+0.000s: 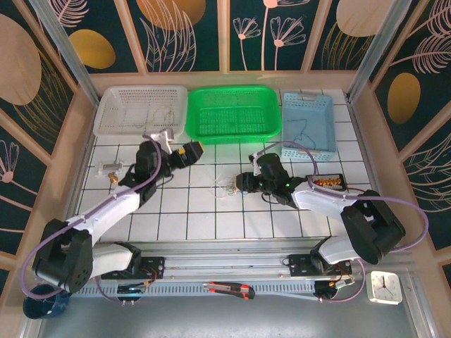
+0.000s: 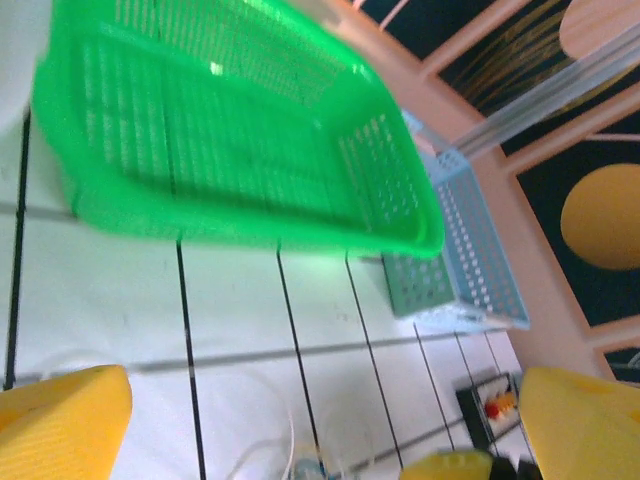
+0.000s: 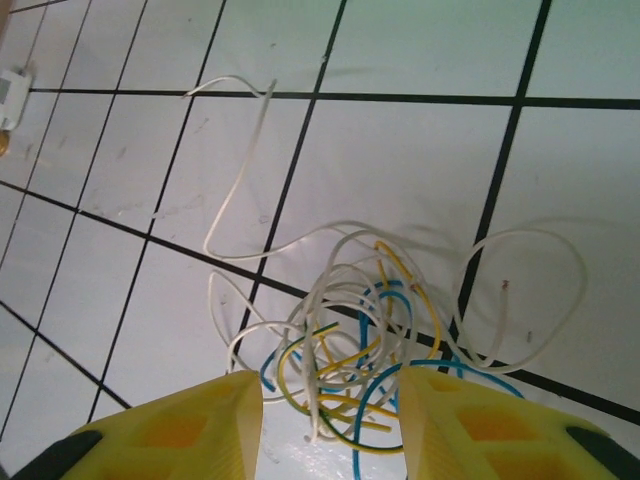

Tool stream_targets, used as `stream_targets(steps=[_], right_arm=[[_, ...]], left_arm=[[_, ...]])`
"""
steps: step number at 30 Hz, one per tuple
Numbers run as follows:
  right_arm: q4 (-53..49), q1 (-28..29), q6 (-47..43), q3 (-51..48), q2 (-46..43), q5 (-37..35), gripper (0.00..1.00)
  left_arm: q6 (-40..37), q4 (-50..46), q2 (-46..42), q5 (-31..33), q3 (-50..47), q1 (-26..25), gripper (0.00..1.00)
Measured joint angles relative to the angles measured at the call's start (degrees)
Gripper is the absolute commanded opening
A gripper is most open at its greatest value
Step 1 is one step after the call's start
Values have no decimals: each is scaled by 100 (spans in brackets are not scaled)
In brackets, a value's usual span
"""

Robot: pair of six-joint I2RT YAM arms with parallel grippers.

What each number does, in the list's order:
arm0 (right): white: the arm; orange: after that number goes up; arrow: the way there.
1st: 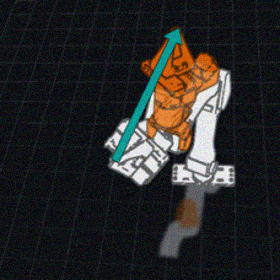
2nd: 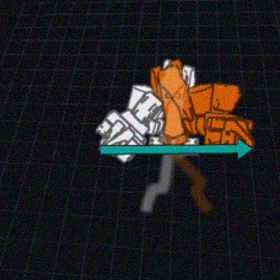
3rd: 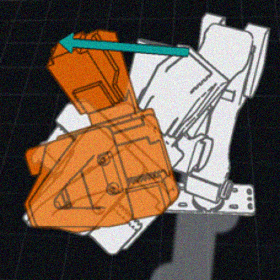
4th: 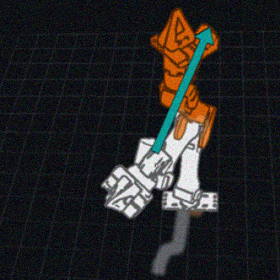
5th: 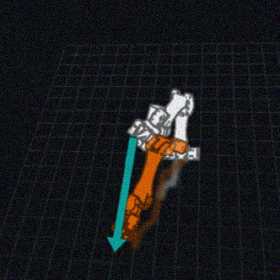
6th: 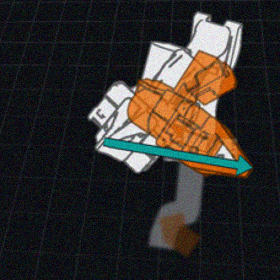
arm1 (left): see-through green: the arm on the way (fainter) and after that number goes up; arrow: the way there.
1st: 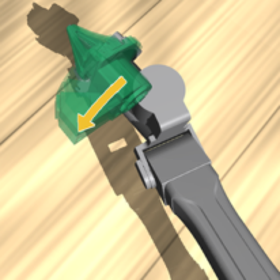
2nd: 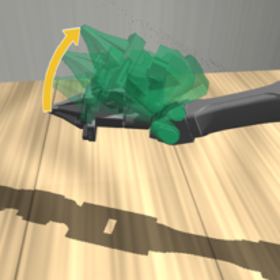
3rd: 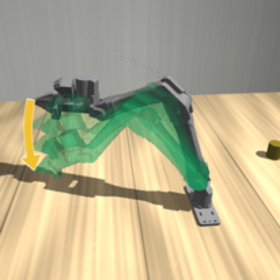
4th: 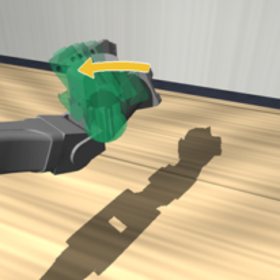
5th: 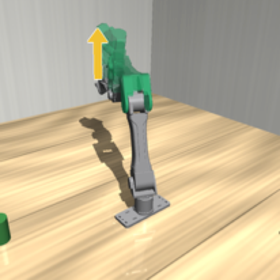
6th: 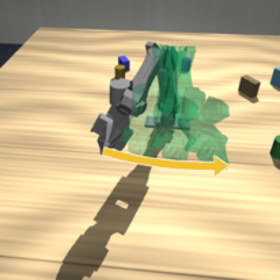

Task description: Untangle the cables

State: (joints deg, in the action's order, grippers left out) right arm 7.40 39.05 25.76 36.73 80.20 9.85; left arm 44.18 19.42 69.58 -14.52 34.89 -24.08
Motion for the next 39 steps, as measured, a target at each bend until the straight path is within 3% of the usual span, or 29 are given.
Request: stream_targets(steps=[10,22,39], right_arm=[[-17,-203,26,-514,-415,-240,33],[157,-116,284,-1032,-599,4,29],[640,81,310,-717,369,225,28]], left_arm=[[352,229,-140,710,-551,-785,99],[562,492,-98,752,-575,-820,99],[566,691,-52,603,-575,-820,99]])
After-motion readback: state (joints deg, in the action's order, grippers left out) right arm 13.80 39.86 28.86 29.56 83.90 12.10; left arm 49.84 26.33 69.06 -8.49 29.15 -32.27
